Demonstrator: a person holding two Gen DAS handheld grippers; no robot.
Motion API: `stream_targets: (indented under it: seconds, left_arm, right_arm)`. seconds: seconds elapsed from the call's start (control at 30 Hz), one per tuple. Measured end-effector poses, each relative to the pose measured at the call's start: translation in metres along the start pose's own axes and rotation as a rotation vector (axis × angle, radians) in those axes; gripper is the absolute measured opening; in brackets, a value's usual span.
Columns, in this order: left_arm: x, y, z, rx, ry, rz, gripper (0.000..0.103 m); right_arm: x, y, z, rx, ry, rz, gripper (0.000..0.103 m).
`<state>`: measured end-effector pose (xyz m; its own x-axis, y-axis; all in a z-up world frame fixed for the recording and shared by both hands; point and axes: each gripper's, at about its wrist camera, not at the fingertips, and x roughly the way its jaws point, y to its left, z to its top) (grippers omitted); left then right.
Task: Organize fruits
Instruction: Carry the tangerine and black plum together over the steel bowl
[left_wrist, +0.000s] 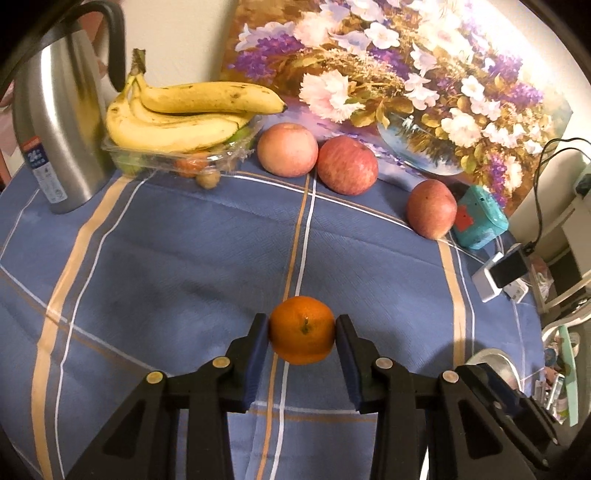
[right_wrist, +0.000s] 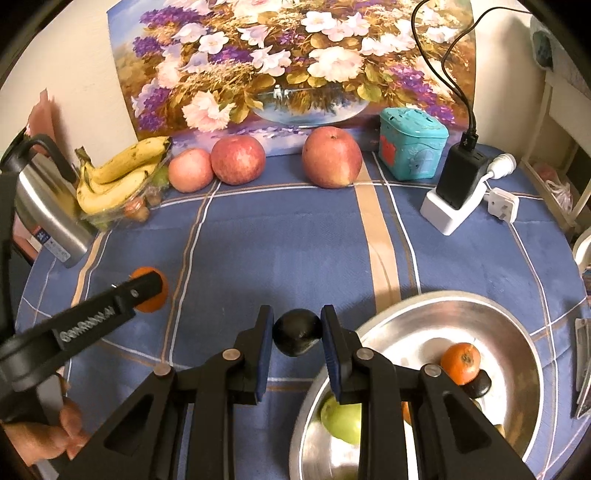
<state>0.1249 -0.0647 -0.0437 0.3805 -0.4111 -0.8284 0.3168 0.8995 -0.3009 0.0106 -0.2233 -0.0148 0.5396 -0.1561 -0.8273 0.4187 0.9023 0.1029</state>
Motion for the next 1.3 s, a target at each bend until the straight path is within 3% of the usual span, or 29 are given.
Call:
stream_targets:
  seconds: [0.77,1.3]
  left_arm:
    - [-0.074,0.020,-0.059,-0.060,-0.016,-0.035,0.039]
    - [-0.098,-0.005,-0.088,-0.012,-0.030,-0.056,0.039]
  right_arm:
    - [-0.058,-0.002,-0.054,-0.013,-0.020,-0.001,0.027]
    - [-0.075,-0.008,-0.079,-0.013,-0.024,0.002,0.027]
